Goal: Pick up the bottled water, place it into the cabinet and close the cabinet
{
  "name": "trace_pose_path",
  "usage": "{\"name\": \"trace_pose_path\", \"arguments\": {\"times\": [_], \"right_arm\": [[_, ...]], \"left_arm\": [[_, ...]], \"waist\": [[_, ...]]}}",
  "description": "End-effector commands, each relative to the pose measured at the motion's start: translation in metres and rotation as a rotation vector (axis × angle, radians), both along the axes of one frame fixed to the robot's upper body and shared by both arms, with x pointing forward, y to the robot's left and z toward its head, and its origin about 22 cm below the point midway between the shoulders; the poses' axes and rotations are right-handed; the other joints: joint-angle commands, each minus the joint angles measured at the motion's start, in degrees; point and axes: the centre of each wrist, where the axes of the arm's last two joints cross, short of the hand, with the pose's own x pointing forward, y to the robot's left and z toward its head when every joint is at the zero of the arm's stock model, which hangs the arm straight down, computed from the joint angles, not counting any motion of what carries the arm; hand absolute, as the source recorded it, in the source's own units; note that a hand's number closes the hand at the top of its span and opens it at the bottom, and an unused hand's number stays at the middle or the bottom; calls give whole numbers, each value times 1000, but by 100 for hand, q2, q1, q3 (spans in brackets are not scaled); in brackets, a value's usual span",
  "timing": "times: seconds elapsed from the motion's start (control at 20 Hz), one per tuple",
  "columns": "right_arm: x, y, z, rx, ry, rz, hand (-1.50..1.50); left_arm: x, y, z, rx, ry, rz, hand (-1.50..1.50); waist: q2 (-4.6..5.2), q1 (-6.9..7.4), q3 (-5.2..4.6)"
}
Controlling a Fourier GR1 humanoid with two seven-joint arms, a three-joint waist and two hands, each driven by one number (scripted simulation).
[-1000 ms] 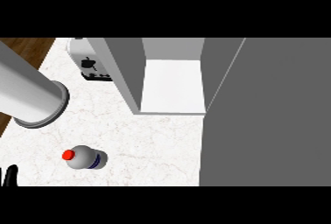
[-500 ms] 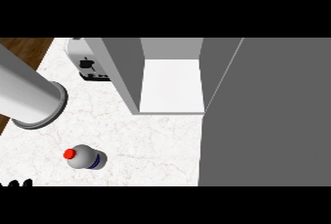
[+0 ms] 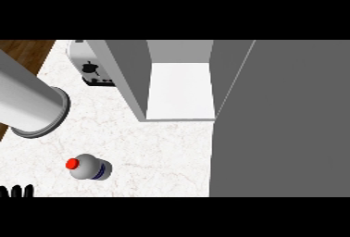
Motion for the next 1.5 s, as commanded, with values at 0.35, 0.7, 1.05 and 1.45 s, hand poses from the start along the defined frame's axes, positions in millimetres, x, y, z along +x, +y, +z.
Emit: {"name": "trace_pose_path", "arguments": {"times": [0.35, 0.7, 1.05, 1.45], "right_arm": [[-22, -7, 19, -18, -47, -18, -150], [-51, -2, 29, -8, -29, 23, -150], [-44, 2, 25, -13, -26, -1, -150], [-51, -3, 22, -13, -35, 19, -150]], "left_arm": [[21, 35, -77, -35, 48, 30, -150], [27, 44, -111, -85, 38, 74, -150], [31, 66, -163, -97, 61, 72, -150], [72, 64, -189, -204, 15, -97, -150]], "waist": [[13, -2, -2], [-16, -84, -5], [20, -11, -7], [24, -69, -8]]}}
